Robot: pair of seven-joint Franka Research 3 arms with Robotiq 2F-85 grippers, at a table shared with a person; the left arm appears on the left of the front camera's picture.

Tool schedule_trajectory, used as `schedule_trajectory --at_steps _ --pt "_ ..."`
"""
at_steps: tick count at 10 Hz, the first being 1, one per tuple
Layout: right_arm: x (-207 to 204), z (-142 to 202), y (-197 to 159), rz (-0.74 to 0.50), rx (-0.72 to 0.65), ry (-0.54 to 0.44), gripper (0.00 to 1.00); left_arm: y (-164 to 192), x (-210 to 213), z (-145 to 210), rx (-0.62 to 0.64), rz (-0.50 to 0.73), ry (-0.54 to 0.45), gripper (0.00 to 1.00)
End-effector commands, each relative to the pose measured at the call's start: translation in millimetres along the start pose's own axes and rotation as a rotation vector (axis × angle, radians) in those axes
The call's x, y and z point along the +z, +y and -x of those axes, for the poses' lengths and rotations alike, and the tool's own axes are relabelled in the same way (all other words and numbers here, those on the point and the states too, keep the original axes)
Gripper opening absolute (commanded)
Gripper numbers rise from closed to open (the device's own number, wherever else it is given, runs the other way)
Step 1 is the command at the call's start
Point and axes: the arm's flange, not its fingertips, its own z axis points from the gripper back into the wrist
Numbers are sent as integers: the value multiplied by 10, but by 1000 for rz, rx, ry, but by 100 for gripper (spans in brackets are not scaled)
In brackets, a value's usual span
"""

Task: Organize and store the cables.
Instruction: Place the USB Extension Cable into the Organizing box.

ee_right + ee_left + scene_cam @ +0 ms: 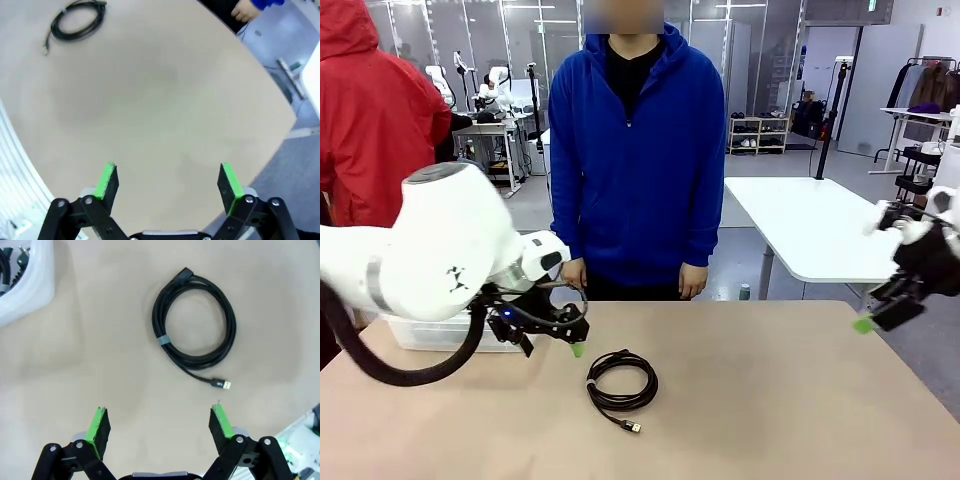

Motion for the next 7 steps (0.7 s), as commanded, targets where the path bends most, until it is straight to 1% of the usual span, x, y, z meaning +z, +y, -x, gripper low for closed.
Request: schedule_trajectory --at_steps 1,2,3,4,5,6,7 --pt "-119 410 83 -38 95 -26 100 -266 -116 -286 2 -91 54 100" --pt "-151 533 122 -10 158 -107 100 -377 -182 -357 6 -79 82 100" --pt "-218 597 154 32 222 -130 100 -438 -284 -392 4 -129 100 100" --pt "-296 696 197 84 253 -135 100 -480 -396 -402 35 -136 110 100" --pt "-353 851 270 139 264 -173 100 -514 -498 -409 64 -135 108 100" --pt "-397 989 340 229 296 -215 100 -537 -612 -454 74 -183 97 100" --pt "-436 1107 383 286 331 -288 100 -559 -694 -455 97 -188 119 100"
